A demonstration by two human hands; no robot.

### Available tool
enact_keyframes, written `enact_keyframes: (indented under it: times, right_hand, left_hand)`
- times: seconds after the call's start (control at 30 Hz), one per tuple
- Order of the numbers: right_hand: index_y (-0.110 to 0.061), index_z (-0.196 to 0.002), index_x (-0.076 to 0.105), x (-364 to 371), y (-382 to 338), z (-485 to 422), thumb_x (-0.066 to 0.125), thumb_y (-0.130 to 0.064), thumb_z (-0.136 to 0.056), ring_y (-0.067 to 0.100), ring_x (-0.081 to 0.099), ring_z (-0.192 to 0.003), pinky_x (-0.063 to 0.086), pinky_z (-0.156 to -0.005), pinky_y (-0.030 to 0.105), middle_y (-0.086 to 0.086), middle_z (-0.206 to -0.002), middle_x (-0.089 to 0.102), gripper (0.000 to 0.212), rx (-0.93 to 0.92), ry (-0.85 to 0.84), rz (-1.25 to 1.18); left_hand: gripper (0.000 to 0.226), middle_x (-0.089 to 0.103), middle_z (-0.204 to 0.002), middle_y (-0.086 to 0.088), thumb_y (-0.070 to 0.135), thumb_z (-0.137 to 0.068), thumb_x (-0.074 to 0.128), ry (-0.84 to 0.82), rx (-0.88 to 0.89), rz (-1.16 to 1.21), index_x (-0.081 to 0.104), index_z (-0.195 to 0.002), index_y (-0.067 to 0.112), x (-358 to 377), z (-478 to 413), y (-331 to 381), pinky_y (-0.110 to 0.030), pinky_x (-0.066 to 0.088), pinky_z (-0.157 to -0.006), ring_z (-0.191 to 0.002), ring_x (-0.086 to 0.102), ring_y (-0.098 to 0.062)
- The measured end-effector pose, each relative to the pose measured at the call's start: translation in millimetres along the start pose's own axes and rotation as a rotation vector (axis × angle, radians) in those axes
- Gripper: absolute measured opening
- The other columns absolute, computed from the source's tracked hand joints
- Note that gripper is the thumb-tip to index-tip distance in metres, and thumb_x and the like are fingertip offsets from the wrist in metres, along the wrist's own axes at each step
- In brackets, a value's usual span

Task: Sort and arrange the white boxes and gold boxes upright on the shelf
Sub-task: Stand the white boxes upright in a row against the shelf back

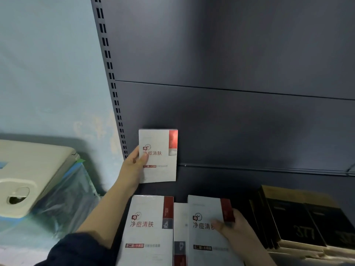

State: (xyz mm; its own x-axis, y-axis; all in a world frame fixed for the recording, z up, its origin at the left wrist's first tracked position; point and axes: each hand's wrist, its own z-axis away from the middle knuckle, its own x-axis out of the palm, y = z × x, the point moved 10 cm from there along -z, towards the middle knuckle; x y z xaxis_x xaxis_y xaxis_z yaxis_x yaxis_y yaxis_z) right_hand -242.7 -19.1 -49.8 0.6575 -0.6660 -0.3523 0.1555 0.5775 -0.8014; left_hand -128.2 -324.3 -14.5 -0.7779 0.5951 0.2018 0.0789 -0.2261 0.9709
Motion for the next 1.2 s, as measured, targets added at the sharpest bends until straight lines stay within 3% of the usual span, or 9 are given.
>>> enact_keyframes:
  times: [0.2,0.4,0.53,0.63,0.73,0.87,0.93,1.03,1.2]
  right_hand:
    - [-0.012,-0.124,0.055,-4,-2,-5,0.074,-0.02,-0.082,0.015,0.063,-0.097,0.05,-0.077,0.025,0.0,-0.106,0.067,0.047,-0.058,0.02,0.016]
    - [-0.013,-0.113,0.056,-12,-37,-2,0.062,-0.005,-0.091,0.012,0.062,-0.08,0.047,-0.059,0.013,0.0,-0.091,0.066,0.025,-0.206,0.044,-0.078]
    - [-0.013,-0.106,0.061,-8,-87,-3,0.062,-0.006,-0.09,0.025,0.071,-0.083,0.058,-0.072,0.038,0.008,-0.092,0.073,0.018,-0.357,0.07,-0.274]
    - [-0.019,-0.105,0.059,16,-132,-16,0.059,-0.013,-0.092,0.014,0.072,-0.084,0.057,-0.069,0.031,-0.003,-0.097,0.073,0.014,-0.453,0.023,-0.342]
    - [-0.016,-0.108,0.059,57,-157,-41,0.058,-0.009,-0.092,0.014,0.07,-0.095,0.057,-0.077,0.031,-0.003,-0.104,0.072,0.018,-0.448,-0.072,-0.407]
    - [-0.016,-0.114,0.053,98,-161,-74,0.064,-0.004,-0.087,0.017,0.061,-0.109,0.052,-0.095,0.037,0.003,-0.12,0.061,0.031,-0.467,0.001,-0.293]
    - [-0.018,-0.128,0.044,103,-163,-85,0.067,-0.004,-0.086,0.013,0.051,-0.116,0.046,-0.102,0.035,-0.001,-0.129,0.047,0.05,-0.452,0.096,-0.221]
    - [-0.016,-0.143,0.034,123,-168,-91,0.063,-0.003,-0.089,0.016,0.047,-0.123,0.043,-0.103,0.036,0.001,-0.136,0.039,0.062,-0.432,0.059,-0.121]
    - [-0.014,-0.144,0.029,132,-169,-94,0.062,0.002,-0.088,0.013,0.045,-0.12,0.042,-0.105,0.032,0.005,-0.137,0.036,0.067,-0.471,0.065,-0.066]
  left_hand:
    - [0.018,0.075,-0.105,0.002,0.016,-0.097,0.052,0.086,0.026,-0.089,0.065,-0.106,0.024,-9,-24,-5,-0.028,0.057,-0.074,-0.097,0.071,-0.018]
    - [0.017,0.07,-0.104,0.007,0.016,-0.097,0.052,0.131,0.072,-0.1,0.062,-0.103,0.028,-15,-26,4,-0.033,0.054,-0.086,-0.098,0.066,-0.016]
    - [0.015,0.073,-0.106,0.005,0.022,-0.095,0.055,0.062,0.023,-0.103,0.065,-0.105,0.029,-13,-28,2,-0.039,0.054,-0.09,-0.102,0.068,-0.021]
    - [0.015,0.075,-0.102,0.008,0.023,-0.093,0.059,0.097,0.014,-0.123,0.068,-0.104,0.03,-20,-24,4,-0.036,0.055,-0.088,-0.098,0.069,-0.016]
    - [0.019,0.073,-0.103,0.008,0.03,-0.095,0.055,0.206,0.025,-0.126,0.068,-0.109,0.029,-29,-17,7,-0.031,0.052,-0.085,-0.102,0.065,-0.016]
    - [0.032,0.072,-0.071,0.016,0.041,-0.097,0.043,0.169,-0.09,-0.012,0.067,-0.078,0.035,-14,-7,0,-0.024,0.045,-0.066,-0.083,0.063,-0.006]
    - [0.03,0.072,-0.076,0.017,0.045,-0.099,0.037,0.123,-0.095,-0.02,0.063,-0.085,0.039,-7,-5,-4,-0.022,0.044,-0.066,-0.084,0.062,-0.003]
    - [0.033,0.074,-0.083,0.019,0.049,-0.099,0.03,0.071,-0.097,-0.01,0.063,-0.097,0.042,-6,-6,-12,-0.021,0.045,-0.069,-0.086,0.065,0.0]
    - [0.033,0.067,-0.1,0.019,0.045,-0.102,0.026,0.008,-0.07,-0.084,0.058,-0.109,0.039,0,-5,-12,-0.016,0.042,-0.071,-0.096,0.06,0.001]
